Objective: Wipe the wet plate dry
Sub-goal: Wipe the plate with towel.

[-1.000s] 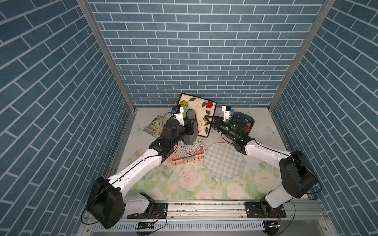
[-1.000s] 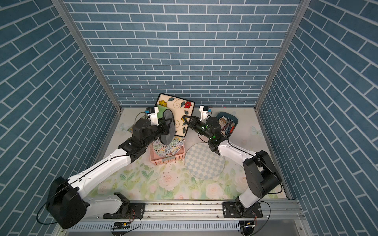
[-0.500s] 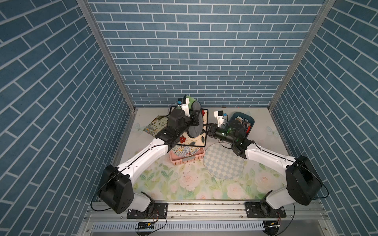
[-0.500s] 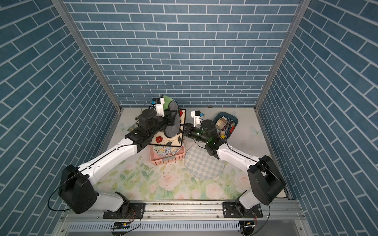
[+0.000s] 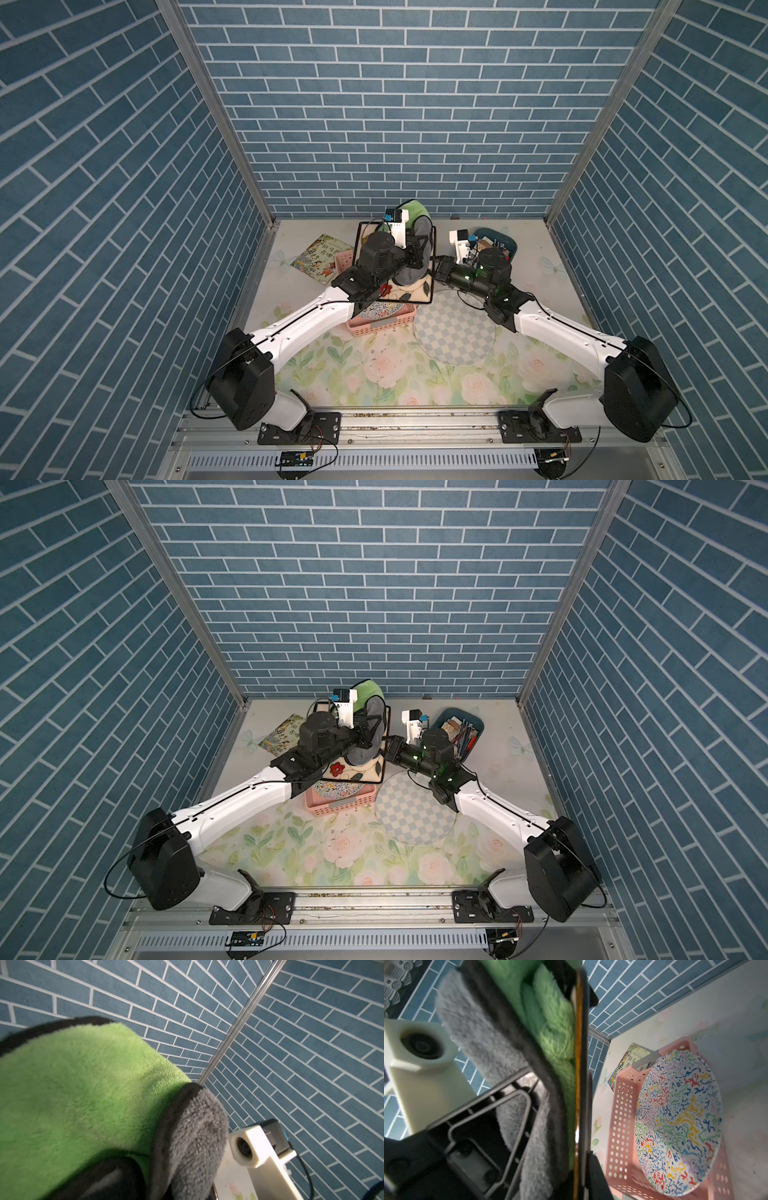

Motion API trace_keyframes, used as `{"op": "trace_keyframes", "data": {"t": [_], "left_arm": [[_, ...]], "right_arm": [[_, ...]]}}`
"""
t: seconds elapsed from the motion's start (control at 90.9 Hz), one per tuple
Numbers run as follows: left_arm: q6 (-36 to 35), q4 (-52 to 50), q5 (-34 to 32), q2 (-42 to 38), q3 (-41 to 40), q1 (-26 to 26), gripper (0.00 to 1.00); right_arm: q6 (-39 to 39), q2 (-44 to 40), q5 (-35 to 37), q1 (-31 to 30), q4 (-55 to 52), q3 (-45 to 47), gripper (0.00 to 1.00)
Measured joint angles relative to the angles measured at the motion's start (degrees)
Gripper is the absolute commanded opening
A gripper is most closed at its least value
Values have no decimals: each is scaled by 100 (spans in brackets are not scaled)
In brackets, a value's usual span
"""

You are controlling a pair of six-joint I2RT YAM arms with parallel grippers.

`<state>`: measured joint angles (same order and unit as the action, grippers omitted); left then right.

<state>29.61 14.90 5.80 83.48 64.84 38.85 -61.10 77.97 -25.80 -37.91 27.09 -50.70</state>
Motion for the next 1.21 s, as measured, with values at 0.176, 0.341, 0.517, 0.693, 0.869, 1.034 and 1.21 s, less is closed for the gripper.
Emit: {"op": "trace_keyframes", "data": {"t": [0.176, 0.341, 0.517, 0.693, 0.869, 1.034, 1.21], "left_arm": [[289, -195, 675, -638, -129, -734, 0], [1738, 710, 1853, -1453, -374, -2240, 0], [4203, 3117, 2859, -1172, -535, -2732, 0], [6129, 5069, 3110, -603, -584, -2651, 0], [7276, 6282, 3045, -205, -120, -2109, 0], [7746, 6957, 2833, 199, 382, -1322, 0], [7781, 7075, 2465, 527, 457, -654, 0]], "right_arm": [[2, -461, -369, 673, 120, 105, 0], [-201, -1279, -437, 1856, 848, 151, 0], [-1078, -1416, -621, 2035, 2758, 129, 0], [-1711, -1078, -1156, 1790, 3974, -2, 0], [-1816, -544, -1432, 1329, 4356, -251, 0], [-1825, 37, -1499, 763, 4513, -623, 0], [-1821, 658, -1801, 601, 4695, -1672, 0]]}}
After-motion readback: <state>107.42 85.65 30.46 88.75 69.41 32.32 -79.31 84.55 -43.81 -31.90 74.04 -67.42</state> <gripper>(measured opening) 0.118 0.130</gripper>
